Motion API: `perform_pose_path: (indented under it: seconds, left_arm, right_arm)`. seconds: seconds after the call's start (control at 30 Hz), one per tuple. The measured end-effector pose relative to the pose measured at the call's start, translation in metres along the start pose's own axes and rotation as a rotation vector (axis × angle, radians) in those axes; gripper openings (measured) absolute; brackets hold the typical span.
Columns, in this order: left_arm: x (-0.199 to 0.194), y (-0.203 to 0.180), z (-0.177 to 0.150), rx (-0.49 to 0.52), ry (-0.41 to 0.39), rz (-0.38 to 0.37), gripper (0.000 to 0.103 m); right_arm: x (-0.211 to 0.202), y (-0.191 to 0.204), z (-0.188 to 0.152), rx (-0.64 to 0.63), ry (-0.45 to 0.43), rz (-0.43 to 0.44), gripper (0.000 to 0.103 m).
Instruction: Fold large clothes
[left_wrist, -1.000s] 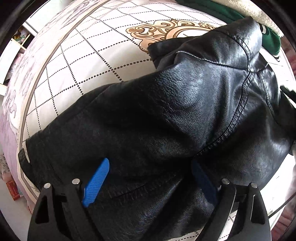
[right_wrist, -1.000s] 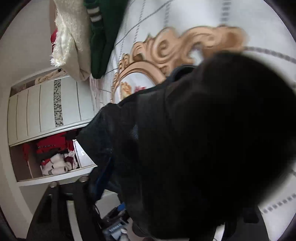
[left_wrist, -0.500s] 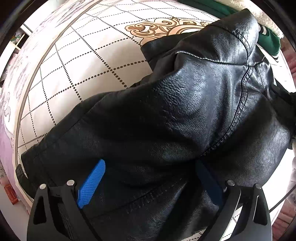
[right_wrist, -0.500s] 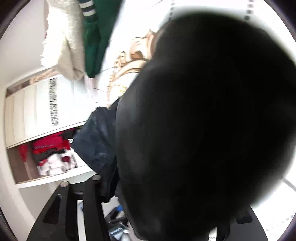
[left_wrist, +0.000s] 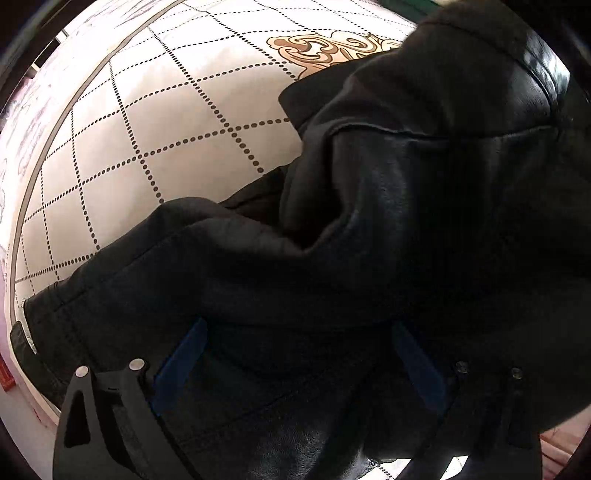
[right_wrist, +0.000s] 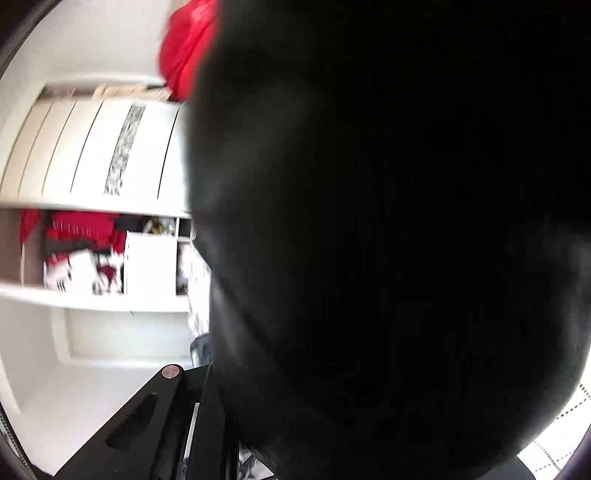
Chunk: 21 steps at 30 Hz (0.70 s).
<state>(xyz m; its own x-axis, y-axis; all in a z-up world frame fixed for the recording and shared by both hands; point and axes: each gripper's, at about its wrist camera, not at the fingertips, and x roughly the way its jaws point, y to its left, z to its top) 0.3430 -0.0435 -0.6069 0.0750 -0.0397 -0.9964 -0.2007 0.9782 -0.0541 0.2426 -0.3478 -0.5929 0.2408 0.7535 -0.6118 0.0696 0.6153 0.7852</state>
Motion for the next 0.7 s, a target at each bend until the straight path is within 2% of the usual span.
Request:
perform_pose_path:
  seconds: [0.17, 0.23, 0.3, 0.4, 0.47, 0.57, 0.7]
  left_arm:
    - [-0.014, 0.025, -0.008, -0.021, -0.006, -0.050, 0.102]
    - [-0.020, 0.046, -0.015, -0.078, -0.007, -0.052, 0.101]
    - [-0.024, 0.071, -0.025, -0.152, -0.006, -0.091, 0.101]
    - [-0.031, 0.120, -0.052, -0.279, -0.015, -0.156, 0.101]
    - [-0.037, 0.142, -0.067, -0.326, -0.031, -0.204, 0.099]
    - [-0.050, 0.177, -0.093, -0.407, -0.051, -0.290, 0.098]
    - [-0.080, 0.236, -0.144, -0.494, -0.090, -0.199, 0.097]
  right_arm:
    - [-0.001, 0.040, -0.020, -0.116, -0.014, -0.081, 0.018]
    - [0.003, 0.070, -0.040, -0.209, -0.018, -0.130, 0.018]
    - [0.012, 0.100, -0.062, -0.316, -0.014, -0.189, 0.018]
    - [0.033, 0.151, -0.106, -0.532, -0.009, -0.306, 0.018]
    - [0.056, 0.186, -0.146, -0.726, 0.007, -0.391, 0.017]
    - [0.094, 0.221, -0.205, -0.959, 0.054, -0.448, 0.017]
    - [0.146, 0.249, -0.281, -1.174, 0.120, -0.451, 0.017]
